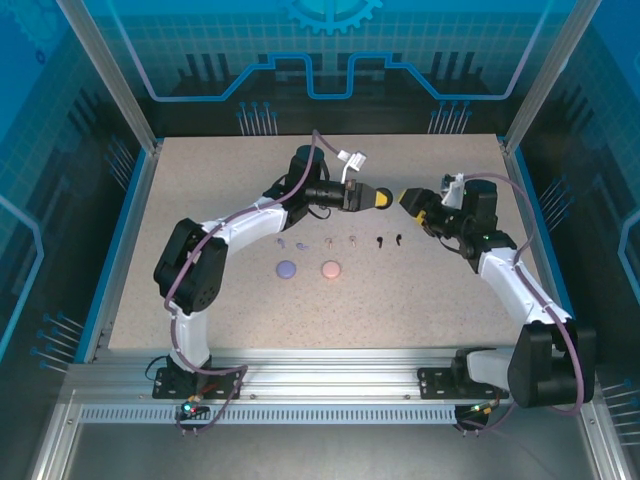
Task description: Insert the wireless bluetooth earbuds into the charging case
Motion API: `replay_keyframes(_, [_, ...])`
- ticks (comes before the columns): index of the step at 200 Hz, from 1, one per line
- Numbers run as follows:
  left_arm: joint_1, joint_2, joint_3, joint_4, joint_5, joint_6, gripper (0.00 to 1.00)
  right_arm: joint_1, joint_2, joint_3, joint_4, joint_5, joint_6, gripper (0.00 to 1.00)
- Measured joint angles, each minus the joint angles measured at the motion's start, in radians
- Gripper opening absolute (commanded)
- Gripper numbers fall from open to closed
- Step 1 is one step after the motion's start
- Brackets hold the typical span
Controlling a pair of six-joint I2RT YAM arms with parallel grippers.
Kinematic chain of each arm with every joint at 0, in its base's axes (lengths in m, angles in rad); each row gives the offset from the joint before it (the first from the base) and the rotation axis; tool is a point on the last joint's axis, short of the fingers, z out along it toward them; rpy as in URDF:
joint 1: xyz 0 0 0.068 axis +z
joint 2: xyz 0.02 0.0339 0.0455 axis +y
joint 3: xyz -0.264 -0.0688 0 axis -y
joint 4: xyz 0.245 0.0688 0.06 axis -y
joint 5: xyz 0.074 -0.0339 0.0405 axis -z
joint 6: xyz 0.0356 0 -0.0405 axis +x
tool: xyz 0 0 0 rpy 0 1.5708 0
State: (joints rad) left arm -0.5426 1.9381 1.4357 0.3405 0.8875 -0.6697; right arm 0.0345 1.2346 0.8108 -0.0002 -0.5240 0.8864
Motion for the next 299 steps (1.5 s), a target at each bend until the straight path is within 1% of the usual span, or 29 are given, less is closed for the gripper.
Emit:
replay_keyframes(49, [-0.005, -0.019, 0.000, 0.001, 0.001, 0.004, 0.00, -0.005, -0.016, 0.000, -0.030, 0.000, 0.004, 0.71])
replay_keyframes(74, [-0.005, -0.019, 0.001, 0.001, 0.000, 0.019, 0.00, -0.005, -0.046, 0.005, -0.059, 0.004, 0.040, 0.79])
replay_keyframes(84, [-0.005, -0.019, 0.001, -0.001, -0.007, 0.026, 0.00, -0.002, -0.058, 0.016, -0.090, 0.030, 0.084, 0.83])
replay_keyframes(97, [-0.008, -0.020, 0.001, -0.006, -0.029, 0.043, 0.00, 0.008, -0.068, 0.041, -0.135, 0.077, 0.155, 0.85])
replay_keyframes(119, [-0.018, -0.022, 0.000, -0.015, -0.092, 0.080, 0.00, 0.036, -0.083, 0.066, -0.161, 0.158, 0.311, 0.86])
replay_keyframes(139, [-0.040, -0.035, -0.015, -0.022, -0.170, 0.129, 0.00, 0.085, -0.077, 0.089, -0.185, 0.224, 0.446, 0.86])
replay_keyframes(165, [-0.074, -0.066, -0.056, -0.020, -0.257, 0.183, 0.00, 0.155, -0.032, 0.172, -0.225, 0.280, 0.542, 0.85])
replay_keyframes(192, [-0.094, -0.079, -0.065, -0.013, -0.306, 0.215, 0.00, 0.190, 0.012, 0.232, -0.225, 0.307, 0.597, 0.83])
replay_keyframes(227, [-0.094, -0.085, -0.065, -0.003, -0.342, 0.234, 0.00, 0.212, 0.048, 0.243, -0.225, 0.320, 0.633, 0.78])
replay_keyframes(282, [-0.095, -0.086, -0.065, 0.005, -0.367, 0.236, 0.00, 0.239, 0.053, 0.243, -0.215, 0.335, 0.663, 0.65])
replay_keyframes(299, [-0.095, -0.086, -0.065, 0.005, -0.369, 0.236, 0.00, 0.243, 0.053, 0.243, -0.209, 0.337, 0.664, 0.59])
